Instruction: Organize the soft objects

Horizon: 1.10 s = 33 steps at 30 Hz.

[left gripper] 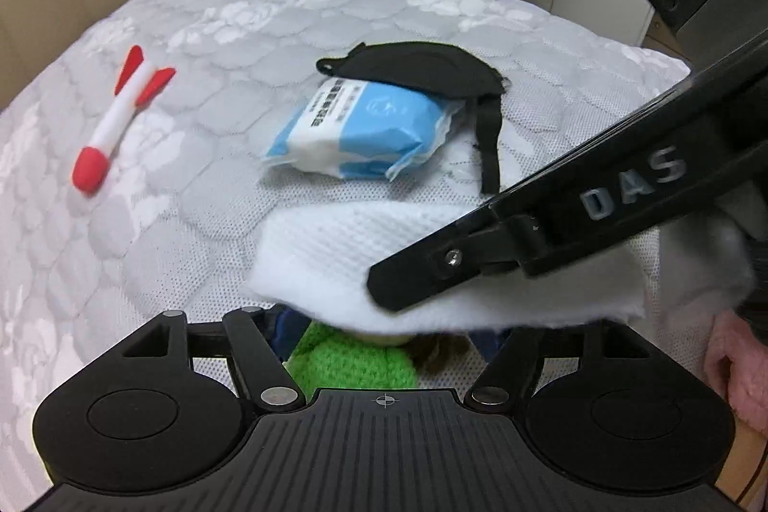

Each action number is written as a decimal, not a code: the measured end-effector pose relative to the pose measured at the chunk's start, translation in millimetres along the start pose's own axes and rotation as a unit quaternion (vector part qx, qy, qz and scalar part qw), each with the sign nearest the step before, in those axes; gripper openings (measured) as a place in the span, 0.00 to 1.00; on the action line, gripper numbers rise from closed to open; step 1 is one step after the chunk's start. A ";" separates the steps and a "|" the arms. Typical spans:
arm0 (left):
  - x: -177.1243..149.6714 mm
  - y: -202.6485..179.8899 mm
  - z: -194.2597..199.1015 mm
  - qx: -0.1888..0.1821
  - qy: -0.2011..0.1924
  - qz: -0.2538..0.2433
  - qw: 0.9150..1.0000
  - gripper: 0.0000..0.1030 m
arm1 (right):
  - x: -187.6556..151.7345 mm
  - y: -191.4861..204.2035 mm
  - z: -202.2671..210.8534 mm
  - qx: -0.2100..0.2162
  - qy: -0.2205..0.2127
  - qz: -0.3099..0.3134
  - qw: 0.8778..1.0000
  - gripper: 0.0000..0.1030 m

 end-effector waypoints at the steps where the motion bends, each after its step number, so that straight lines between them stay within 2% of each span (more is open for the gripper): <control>1: -0.7 1.2 0.4 0.001 0.000 0.000 1.000 0.72 | 1.6 -3.0 -0.3 -0.004 -0.002 -0.004 1.000 0.07; 7: -14.6 8.8 -0.9 0.004 0.012 0.003 1.000 0.81 | 15.0 -16.7 5.8 -0.021 -0.027 -0.023 0.999 0.07; 10: -25.4 12.0 -6.0 0.004 0.031 0.013 0.999 0.85 | 20.8 -28.1 8.4 -0.009 -0.026 -0.070 0.997 0.09; 13: -38.6 11.5 -8.5 0.002 0.052 0.020 0.998 0.86 | 25.0 -45.0 9.9 0.020 -0.020 -0.141 0.990 0.10; 15: -43.1 11.6 -7.9 0.003 0.058 0.024 0.998 0.86 | 27.4 -49.4 10.9 0.020 -0.024 -0.148 0.989 0.10; 18: -34.6 13.8 5.1 -0.002 0.040 0.037 0.999 0.87 | 30.8 -47.5 12.2 -0.019 -0.039 -0.112 0.993 0.10; 19: -27.5 14.4 11.4 -0.003 0.028 0.040 0.999 0.91 | 31.3 -47.1 12.6 -0.030 -0.043 -0.103 0.993 0.10; 21: -10.3 14.5 21.0 0.001 0.005 0.032 0.999 0.91 | 32.8 -51.9 14.7 -0.033 -0.051 -0.117 0.991 0.10; 23: 4.4 11.3 22.1 0.009 -0.004 0.005 1.000 0.91 | 36.2 -58.1 16.5 -0.011 -0.049 -0.143 0.988 0.10; 25: 17.0 4.1 14.6 0.017 -0.003 -0.038 0.999 0.91 | 39.8 -62.8 17.0 -0.019 -0.049 -0.145 0.988 0.10; 29: 26.0 -17.1 -18.1 -0.003 0.033 -0.104 0.994 0.92 | 39.9 -64.1 13.9 -0.074 -0.047 -0.085 0.993 0.11; 33: 16.0 -31.6 -52.3 -0.014 0.075 -0.149 0.986 0.92 | 31.6 -69.8 5.1 -0.050 -0.019 -0.111 0.992 0.11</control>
Point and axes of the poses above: each gripper's, at about its wrist camera, not at the fingertips, and z roughly against the way its jaws point, y to its left, x to its top, the point moved 3 cm from there along -z, roughly the way its jaws point, and after that the axes turned 11 degrees about -y, right-handed, at the moved point
